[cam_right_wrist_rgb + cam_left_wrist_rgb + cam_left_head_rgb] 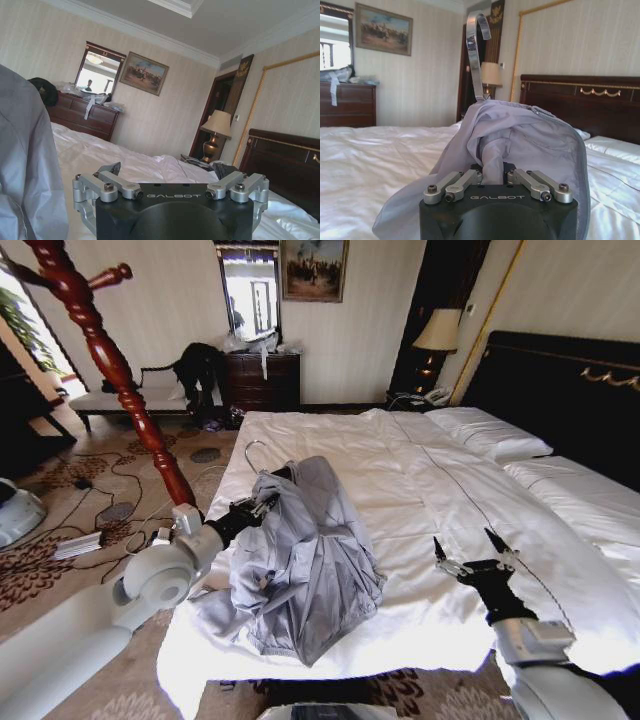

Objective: Pick up the clothes from the bed and hang them on the clothes hanger.

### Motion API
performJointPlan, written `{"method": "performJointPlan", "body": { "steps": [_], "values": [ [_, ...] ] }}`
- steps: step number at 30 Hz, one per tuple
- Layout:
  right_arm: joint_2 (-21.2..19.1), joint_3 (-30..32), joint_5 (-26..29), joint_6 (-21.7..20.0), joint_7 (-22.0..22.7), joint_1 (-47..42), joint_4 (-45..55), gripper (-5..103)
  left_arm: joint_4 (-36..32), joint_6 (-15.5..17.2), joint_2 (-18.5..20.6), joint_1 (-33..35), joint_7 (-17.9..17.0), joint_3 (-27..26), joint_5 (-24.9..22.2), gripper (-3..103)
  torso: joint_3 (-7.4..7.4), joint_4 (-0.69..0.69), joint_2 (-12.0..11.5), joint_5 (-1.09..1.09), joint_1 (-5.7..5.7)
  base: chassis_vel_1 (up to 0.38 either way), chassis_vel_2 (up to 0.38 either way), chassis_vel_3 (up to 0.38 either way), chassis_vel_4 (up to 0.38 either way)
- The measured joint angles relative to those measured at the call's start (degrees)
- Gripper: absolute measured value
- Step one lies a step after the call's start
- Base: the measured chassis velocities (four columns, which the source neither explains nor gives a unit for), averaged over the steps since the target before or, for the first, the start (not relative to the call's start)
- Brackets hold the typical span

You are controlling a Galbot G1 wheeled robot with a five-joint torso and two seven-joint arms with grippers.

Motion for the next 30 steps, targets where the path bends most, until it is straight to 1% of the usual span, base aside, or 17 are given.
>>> {"method": "performJointPlan", "body": {
  "steps": [1, 3, 5, 6, 7, 8, 11, 13, 16, 17, 19, 21, 22, 26, 30],
  "values": [
    [0.0, 0.0, 0.0, 0.0, 0.0, 0.0, 0.0, 100, 0.0, 0.0, 0.0, 0.0, 0.0, 0.0, 0.0, 15, 0.0, 0.0, 0.0, 0.0, 0.0, 0.0, 0.0, 0.0, 0.0],
    [2.6, -1.0, -2.1, 2.0, -1.1, -0.5, -0.9, 100, -0.8, -0.4, -1.9, 5.0, 1.1, -4.6, 2.6, 15, 0.01, 0.01, 0.0, -0.01, 0.0, 0.0, 0.0, 0.0, 0.0],
    [3.5, -1.4, -3.2, 3.3, -1.9, -0.9, -1.9, 100, -1.1, -0.6, -2.8, 7.2, 1.7, -6.4, 3.8, 15, 0.01, 0.02, 0.0, -0.01, 0.0, 0.0, 0.0, 0.0, 0.0],
    [3.5, -1.4, -3.2, 3.3, -1.9, -0.9, -1.9, 100, -1.1, -0.6, -2.8, 7.2, 1.7, -6.4, 3.8, 15, 0.01, 0.02, 0.0, -0.01, 0.0, 0.0, 0.0, 0.0, 0.0],
    [3.9, -2.0, -4.1, 5.1, -2.7, -1.3, -3.6, 100, -1.4, -0.7, -3.8, 9.0, 1.9, -7.5, 4.6, 15, 0.01, 0.02, 0.0, -0.02, 0.0, 0.0, 0.0, 0.0, 0.0],
    [4.0, -2.2, -4.7, 6.0, -3.2, -1.6, -4.5, 100, -1.7, -0.7, -4.3, 9.7, 2.0, -8.1, 4.9, 15, 0.01, 0.01, 0.0, 0.0, 0.0, 0.0, 0.0, 0.0, 0.0],
    [4.2, -2.5, -5.9, 7.5, -4.8, -2.4, -5.7, 100, -2.4, -0.9, -5.3, 11.9, 2.2, -9.6, 6.2, 15, 0.01, -0.02, 0.0, 0.01, 0.02, 0.0, 0.0, 0.0, 0.0],
    [4.2, -2.5, -6.1, 7.6, -5.0, -2.5, -5.7, 100, -2.6, -0.9, -5.5, 12.8, 2.2, -10.2, 6.5, 15, 0.01, -0.01, 0.0, 0.0, 0.02, 0.0, 0.0, 0.0, 0.0],
    [4.2, -2.6, -6.1, 7.6, -5.2, -2.5, -5.8, 100, -3.7, -1.0, -6.2, 17.4, 2.8, -12.7, 7.5, 15, 0.01, 0.01, 0.0, 0.0, 0.01, 0.0, 0.0, 0.0, 0.0],
    [4.2, -2.6, -6.1, 7.6, -5.2, -2.5, -5.8, 100, -3.7, -1.0, -6.2, 17.4, 2.8, -12.7, 7.5, 15, 0.01, 0.01, 0.0, 0.0, 0.01, 0.0, 0.0, 0.0, 0.0],
    [4.1, -2.6, -6.1, 7.6, -5.2, -2.5, -5.8, 100, -4.5, -1.1, -6.5, 20.4, 3.4, -14.8, 8.2, 15, 0.01, 0.01, 0.0, 0.0, 0.01, 0.0, 0.0, 0.0, 0.0],
    [4.1, -2.6, -6.1, 7.6, -5.2, -2.5, -5.8, 100, -4.6, -1.2, -6.5, 21.1, 3.6, -15.2, 8.3, 15, 0.01, 0.01, 0.0, 0.0, 0.01, 0.0, 0.0, 0.0, 0.0],
    [4.1, -2.6, -6.1, 7.6, -5.2, -2.5, -5.8, 100, -5.2, -1.2, -6.7, 22.8, 3.8, -16.7, 8.6, 15, 0.01, 0.01, 0.0, 0.0, 0.01, 0.0, 0.0, 0.0, 0.0],
    [4.0, -2.6, -6.1, 7.6, -5.1, -2.4, -5.8, 100, -5.9, -1.2, -7.6, 24.6, 3.9, -18.4, 9.4, 15, 0.01, 0.0, 0.0, 0.0, 0.01, 0.0, 0.0, 0.0, 0.0],
    [3.9, -2.6, -6.1, 7.5, -5.1, -2.4, -5.8, 100, -5.5, -1.2, -9.3, 25.0, 4.1, -19.0, 11.9, 15, 0.01, 0.0, 0.0, 0.0, 0.01, 0.0, 0.0, 0.0, 0.0]
  ]
}}
